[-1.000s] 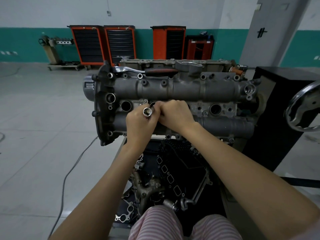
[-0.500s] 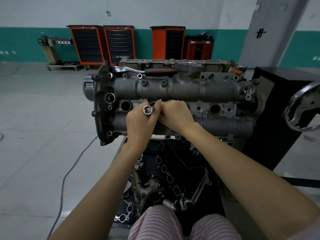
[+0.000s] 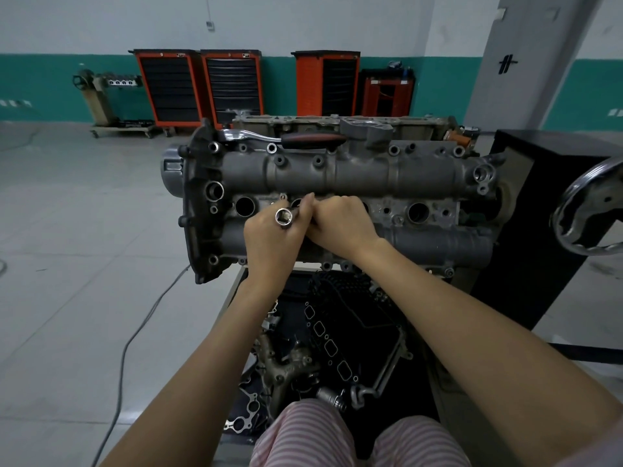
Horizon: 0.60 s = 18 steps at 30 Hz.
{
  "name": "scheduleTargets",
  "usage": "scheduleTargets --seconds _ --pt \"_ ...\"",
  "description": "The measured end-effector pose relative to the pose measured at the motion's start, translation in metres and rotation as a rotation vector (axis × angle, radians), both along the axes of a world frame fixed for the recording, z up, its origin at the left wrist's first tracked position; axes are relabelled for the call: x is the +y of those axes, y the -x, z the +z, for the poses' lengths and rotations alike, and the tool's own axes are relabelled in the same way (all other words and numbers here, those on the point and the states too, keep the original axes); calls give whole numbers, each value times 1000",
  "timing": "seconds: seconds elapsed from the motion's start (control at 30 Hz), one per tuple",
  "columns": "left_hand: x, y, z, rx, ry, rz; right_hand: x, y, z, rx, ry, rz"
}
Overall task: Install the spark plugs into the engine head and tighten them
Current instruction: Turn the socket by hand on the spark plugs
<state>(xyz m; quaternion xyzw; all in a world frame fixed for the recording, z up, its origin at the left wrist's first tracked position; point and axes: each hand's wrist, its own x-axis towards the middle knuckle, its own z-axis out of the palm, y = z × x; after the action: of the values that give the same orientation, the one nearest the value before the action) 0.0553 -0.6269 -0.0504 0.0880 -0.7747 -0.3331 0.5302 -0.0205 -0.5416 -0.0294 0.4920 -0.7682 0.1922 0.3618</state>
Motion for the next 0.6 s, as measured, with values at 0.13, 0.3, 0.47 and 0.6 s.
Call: scheduleTargets --seconds 0.13,0.3,0.47,0.6 --pt "0 -3 -2 38 24 -44 -1 3 -3 -47 -61 -38" --pt "-2 -3 -7 37 64 -48 -4 5 -4 -75 -109 -43" --pt "-2 -2 -8 8 66 -48 -3 6 -4 -27 -125 -46" --pt "-1 -2 -3 1 67 -30 0 1 -1 -52 -73 -43"
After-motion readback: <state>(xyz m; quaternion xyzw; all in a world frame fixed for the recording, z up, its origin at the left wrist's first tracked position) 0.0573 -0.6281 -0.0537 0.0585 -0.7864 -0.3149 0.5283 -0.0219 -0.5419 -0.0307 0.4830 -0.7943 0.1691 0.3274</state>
